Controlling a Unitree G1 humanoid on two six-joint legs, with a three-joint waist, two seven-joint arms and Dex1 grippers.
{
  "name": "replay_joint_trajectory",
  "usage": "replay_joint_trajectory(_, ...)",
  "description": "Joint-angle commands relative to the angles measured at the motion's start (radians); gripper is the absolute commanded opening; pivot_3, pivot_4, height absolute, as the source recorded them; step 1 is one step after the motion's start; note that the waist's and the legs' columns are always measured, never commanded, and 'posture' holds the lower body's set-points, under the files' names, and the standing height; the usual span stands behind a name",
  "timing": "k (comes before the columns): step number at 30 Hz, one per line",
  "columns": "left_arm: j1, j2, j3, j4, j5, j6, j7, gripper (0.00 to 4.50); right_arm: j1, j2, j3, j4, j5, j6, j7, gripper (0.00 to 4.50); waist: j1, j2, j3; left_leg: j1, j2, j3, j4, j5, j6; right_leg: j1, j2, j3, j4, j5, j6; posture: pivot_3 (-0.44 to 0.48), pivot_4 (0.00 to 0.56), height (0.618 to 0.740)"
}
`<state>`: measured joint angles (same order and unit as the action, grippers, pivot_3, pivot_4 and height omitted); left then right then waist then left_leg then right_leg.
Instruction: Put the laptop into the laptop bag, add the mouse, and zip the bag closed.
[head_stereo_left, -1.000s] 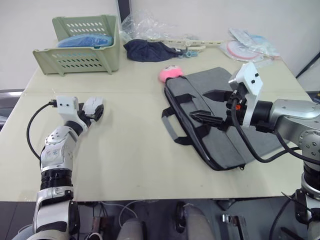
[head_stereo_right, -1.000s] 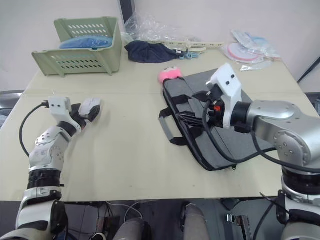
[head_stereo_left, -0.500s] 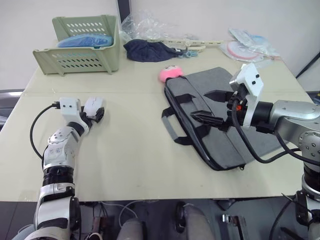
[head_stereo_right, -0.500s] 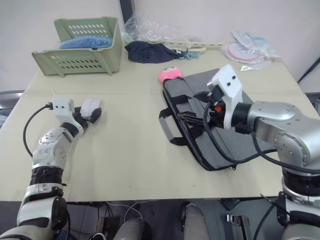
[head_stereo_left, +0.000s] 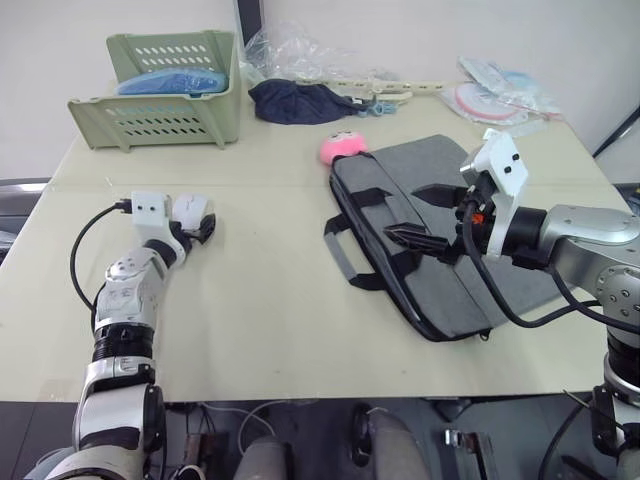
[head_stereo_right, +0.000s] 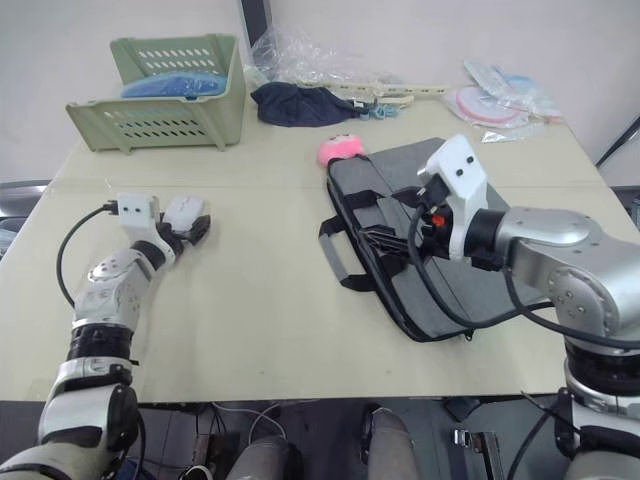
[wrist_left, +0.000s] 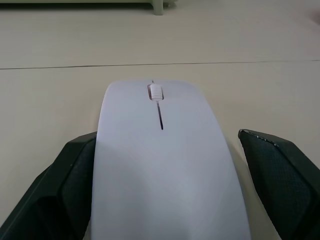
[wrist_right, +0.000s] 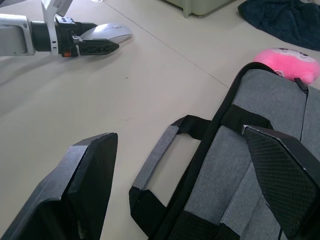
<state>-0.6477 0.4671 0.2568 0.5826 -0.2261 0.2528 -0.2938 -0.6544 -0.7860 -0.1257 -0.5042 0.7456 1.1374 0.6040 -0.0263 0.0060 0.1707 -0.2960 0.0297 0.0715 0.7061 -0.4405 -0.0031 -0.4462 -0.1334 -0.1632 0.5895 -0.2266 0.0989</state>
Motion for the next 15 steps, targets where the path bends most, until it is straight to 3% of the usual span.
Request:
replay_joint_trajectory(1,-0.004,0.002,-0.011,0.018,0.021,0.023,0.013,4.50,-0.003,-0.010,-0.038,-0.015,0.000,-0.015,-0.018,4.36,0.000,0.000,0.000,0.000,0.000,0.000,0.000,0.000,0.000,0.000,0.000,0.000,0.000,0.000,0.000,0.000,0.150,0.740)
replay_joint_trajectory(10,-0.002,0.002,-0.010,0.031,0.035,0.014,0.018,4.50,-0.006,-0.010,-0.035,-0.009,-0.006,-0.016,-0.024,4.36,-0.001,0.000,0.000,0.000,0.000,0.000,0.000,0.000,0.000,0.001,0.000,0.001,0.001,0.000,0.000,0.000,0.150,0.740)
replay_joint_trajectory(13,0.004,-0.003,-0.003,0.024,0.024,0.033,0.012,3.76,-0.004,-0.012,-0.036,-0.010,-0.005,-0.017,-0.025,4.40,-0.001,0.000,0.000,0.000,0.000,0.000,0.000,0.000,0.000,0.001,0.000,0.001,0.001,0.000,0.000,0.000,0.150,0.740)
replay_joint_trajectory(15,0.009,-0.005,-0.002,0.023,0.024,0.035,0.010,2.90,-0.003,-0.013,-0.035,-0.010,-0.007,-0.017,-0.025,4.40,0.000,0.000,0.000,0.000,0.000,0.000,0.000,0.000,0.000,0.001,0.000,0.000,0.001,0.000,0.000,0.000,0.150,0.740)
